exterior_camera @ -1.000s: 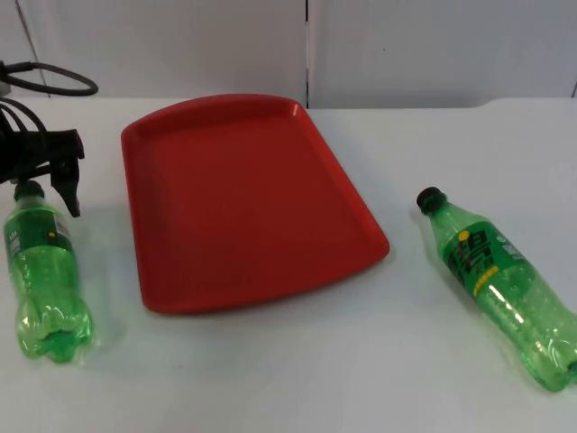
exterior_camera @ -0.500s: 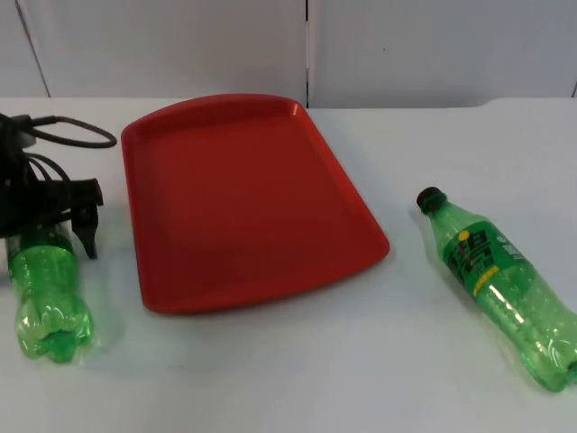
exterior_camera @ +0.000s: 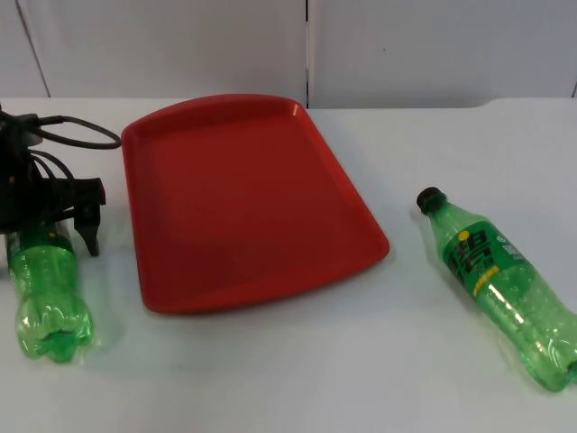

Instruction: Place the bottle upright on the tray.

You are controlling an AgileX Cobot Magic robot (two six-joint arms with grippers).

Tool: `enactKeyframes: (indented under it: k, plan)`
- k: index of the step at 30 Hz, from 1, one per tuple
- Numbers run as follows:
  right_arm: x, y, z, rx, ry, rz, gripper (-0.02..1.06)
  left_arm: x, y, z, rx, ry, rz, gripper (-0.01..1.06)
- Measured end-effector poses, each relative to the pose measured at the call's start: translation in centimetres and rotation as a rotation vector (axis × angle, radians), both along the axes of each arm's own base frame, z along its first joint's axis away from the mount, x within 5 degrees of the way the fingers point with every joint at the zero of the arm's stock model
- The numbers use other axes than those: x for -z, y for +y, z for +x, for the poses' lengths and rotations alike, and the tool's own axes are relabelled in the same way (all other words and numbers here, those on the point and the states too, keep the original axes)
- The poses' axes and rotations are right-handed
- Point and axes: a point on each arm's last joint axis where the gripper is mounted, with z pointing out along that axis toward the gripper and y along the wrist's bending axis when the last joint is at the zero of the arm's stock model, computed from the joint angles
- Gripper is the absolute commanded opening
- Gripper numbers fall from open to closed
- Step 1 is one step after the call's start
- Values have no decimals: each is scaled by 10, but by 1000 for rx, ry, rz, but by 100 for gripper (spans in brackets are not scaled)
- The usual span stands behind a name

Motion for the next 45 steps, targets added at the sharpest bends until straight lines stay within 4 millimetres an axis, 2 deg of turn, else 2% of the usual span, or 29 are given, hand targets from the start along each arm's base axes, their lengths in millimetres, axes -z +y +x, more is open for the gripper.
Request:
enactKeyframes:
  k: [4, 7, 8, 9, 11, 12, 13, 14, 23, 28, 32, 33, 36, 37, 38, 42, 43, 45]
  plan:
    - [0, 0, 0, 0, 0, 0, 105, 0, 0, 0, 4, 1, 1, 97]
    - [0, 0, 0, 0, 0, 0, 105, 0, 0, 0, 7, 6, 1, 71]
    - [0, 0, 0, 0, 0, 0, 105, 0, 0, 0, 7, 6, 1, 58]
    - [0, 0, 0, 0, 0, 0, 105, 0, 0, 0, 2, 6, -2, 58]
    - [0, 0, 0, 0, 0, 0, 105, 0, 0, 0, -4, 10, -10, 30]
    - [0, 0, 0, 0, 0, 0, 105, 0, 0, 0, -4, 10, -10, 10]
    - [0, 0, 0, 0, 0, 0, 105, 0, 0, 0, -7, 10, -13, 10]
    - [0, 0, 0, 0, 0, 0, 105, 0, 0, 0, -8, 10, -14, 0]
    - [0, 0, 0, 0, 0, 0, 105, 0, -2, -3, 0, 36, -34, 0]
    - [0, 0, 0, 0, 0, 0, 105, -13, -10, -3, 54, 21, -115, 0]
    - [0, 0, 0, 0, 0, 0, 105, -59, -18, 4, 99, -165, -189, 0]
    - [0, 0, 0, 0, 0, 0, 105, -59, -18, 4, 99, -165, -189, 0]
    - [0, 0, 0, 0, 0, 0, 105, -108, -21, 8, 133, -380, -204, 0]
    - [0, 0, 0, 0, 0, 0, 105, -134, -21, 8, 155, -498, -191, 0]
    - [0, 0, 0, 0, 0, 0, 105, -134, -21, 8, 155, -498, -191, 0]
    - [0, 0, 0, 0, 0, 0, 105, -197, -17, 3, 184, -790, -116, 0]
    - [0, 0, 0, 0, 0, 0, 105, -197, -17, 3, 184, -790, -116, 0]
    - [0, 0, 0, 0, 0, 0, 105, -220, -14, -1, 179, -912, -59, 0]
